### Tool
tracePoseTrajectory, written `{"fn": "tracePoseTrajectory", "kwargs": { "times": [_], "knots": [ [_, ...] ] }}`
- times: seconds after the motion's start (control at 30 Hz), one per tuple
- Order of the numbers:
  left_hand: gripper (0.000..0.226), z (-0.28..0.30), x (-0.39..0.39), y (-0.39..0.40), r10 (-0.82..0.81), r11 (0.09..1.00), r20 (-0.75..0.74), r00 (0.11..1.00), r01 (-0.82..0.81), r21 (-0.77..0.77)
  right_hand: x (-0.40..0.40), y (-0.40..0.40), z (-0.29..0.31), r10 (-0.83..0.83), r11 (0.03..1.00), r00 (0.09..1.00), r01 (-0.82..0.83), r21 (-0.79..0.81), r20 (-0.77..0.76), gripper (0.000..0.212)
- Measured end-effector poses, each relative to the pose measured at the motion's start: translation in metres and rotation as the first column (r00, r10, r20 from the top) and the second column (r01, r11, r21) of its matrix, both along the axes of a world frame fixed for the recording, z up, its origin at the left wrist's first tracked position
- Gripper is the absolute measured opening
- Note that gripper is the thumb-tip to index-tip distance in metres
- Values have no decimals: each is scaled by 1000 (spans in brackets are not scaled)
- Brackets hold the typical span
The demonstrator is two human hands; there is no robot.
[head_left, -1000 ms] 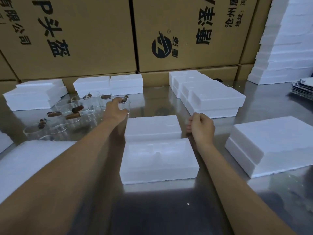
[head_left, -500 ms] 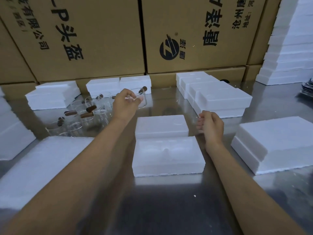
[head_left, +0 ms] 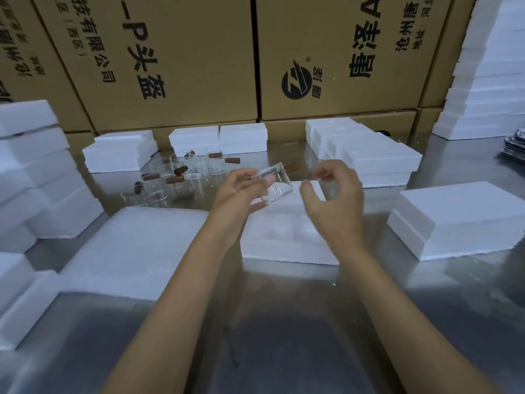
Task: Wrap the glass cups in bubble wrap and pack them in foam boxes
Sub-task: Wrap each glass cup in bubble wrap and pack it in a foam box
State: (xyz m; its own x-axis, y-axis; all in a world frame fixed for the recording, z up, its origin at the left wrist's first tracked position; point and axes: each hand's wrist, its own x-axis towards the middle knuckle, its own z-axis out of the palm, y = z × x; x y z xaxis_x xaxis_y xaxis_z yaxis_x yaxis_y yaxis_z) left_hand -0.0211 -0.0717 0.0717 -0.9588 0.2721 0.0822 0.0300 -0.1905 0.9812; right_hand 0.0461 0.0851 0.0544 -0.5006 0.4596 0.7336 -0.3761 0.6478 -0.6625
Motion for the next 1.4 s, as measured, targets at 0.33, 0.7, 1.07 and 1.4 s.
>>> {"fn": "tracePoseTrajectory", "kwargs": {
  "times": [0.33,0.7,1.07,1.4],
  "knots": [
    [53,-29,6,-1,8,978,110,994,-31,208,-11,-54,-30,140,982,967,-163,94,214,56],
    [33,-23,10,0,-58,958,90,994,30,285,-15,-30,-18,348,903,926,-290,-318,145,49],
    [59,-28,23,10,51,990,-126,991,-34,136,-1,-26,1,656,79,688,-472,-878,-311,23],
    [81,-23,32,7,-189,965,-137,972,210,157,10,-31,3,703,-191,547,-471,-861,-455,46]
  ]
}}
